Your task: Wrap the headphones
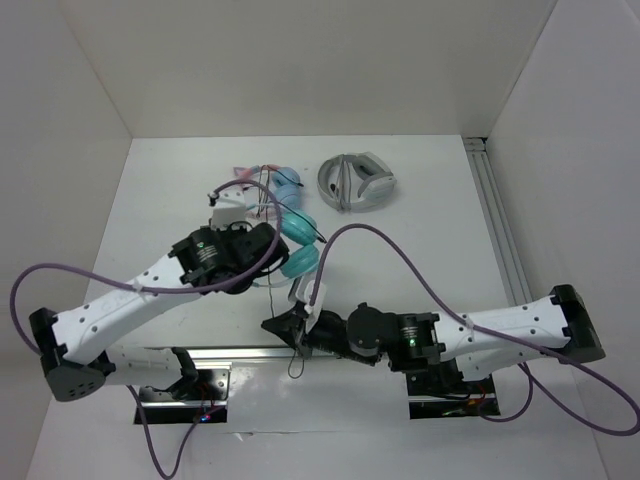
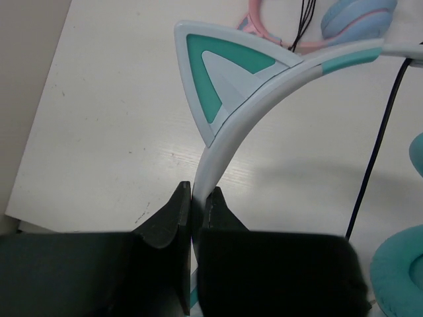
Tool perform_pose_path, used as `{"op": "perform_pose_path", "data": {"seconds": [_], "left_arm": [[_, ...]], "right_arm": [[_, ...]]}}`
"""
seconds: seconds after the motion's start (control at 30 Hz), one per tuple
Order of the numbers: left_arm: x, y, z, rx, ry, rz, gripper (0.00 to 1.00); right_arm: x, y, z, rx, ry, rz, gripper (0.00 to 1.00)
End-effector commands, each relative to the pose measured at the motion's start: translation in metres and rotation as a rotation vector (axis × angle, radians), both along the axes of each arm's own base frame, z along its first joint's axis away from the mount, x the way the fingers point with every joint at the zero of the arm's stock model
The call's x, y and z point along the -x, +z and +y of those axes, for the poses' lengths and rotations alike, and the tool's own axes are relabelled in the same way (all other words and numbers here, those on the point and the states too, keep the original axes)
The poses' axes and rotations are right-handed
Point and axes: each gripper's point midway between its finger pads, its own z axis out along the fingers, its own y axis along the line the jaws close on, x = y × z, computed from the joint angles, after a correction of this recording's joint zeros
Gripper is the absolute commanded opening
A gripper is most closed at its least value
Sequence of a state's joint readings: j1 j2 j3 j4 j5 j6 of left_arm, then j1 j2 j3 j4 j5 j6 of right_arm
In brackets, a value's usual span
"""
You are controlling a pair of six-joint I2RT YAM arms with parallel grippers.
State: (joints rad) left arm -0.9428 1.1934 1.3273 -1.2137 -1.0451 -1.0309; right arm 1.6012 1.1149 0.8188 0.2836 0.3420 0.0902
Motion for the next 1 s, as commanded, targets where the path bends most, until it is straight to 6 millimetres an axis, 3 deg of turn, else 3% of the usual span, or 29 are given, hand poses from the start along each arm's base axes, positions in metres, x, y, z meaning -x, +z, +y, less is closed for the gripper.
{"op": "perform_pose_path", "data": {"seconds": [0.0,0.1,0.13,0.17,0.23,0.37,0.47,0.8,0.97], "left_arm": [[0.0,0.002,0.002,-0.131,0.034,0.004,0.0],[0.008,-0.009,-0.008,-0.188,-0.052,0.08,0.0],[0.009,-0.013,-0.006,-0.218,-0.063,0.096,0.0],[0.012,-0.015,-0.01,-0.22,-0.088,0.111,0.0],[0.016,-0.014,-0.006,-0.239,-0.115,0.131,0.0],[0.021,-0.015,-0.011,-0.261,-0.208,0.183,0.0],[0.026,-0.013,-0.019,-0.223,-0.302,0.21,0.0],[0.057,-0.035,-0.055,-0.092,-0.69,0.282,0.0],[0.073,-0.032,-0.065,-0.032,-0.821,0.303,0.0]], "right_arm": [[-0.006,0.032,-0.013,0.083,-0.04,-0.106,0.0],[-0.021,0.033,-0.022,0.197,-0.115,-0.161,0.0],[-0.029,0.018,-0.03,0.291,-0.15,-0.184,0.0],[-0.031,0.029,-0.035,0.299,-0.163,-0.187,0.0],[-0.037,0.018,-0.048,0.409,-0.191,-0.208,0.0],[-0.044,0.03,-0.062,0.463,-0.23,-0.224,0.0],[-0.057,0.044,-0.074,0.454,-0.315,-0.236,0.0],[-0.095,0.056,-0.109,0.388,-0.623,-0.313,0.0],[-0.103,0.072,-0.122,0.365,-0.699,-0.357,0.16]]}}
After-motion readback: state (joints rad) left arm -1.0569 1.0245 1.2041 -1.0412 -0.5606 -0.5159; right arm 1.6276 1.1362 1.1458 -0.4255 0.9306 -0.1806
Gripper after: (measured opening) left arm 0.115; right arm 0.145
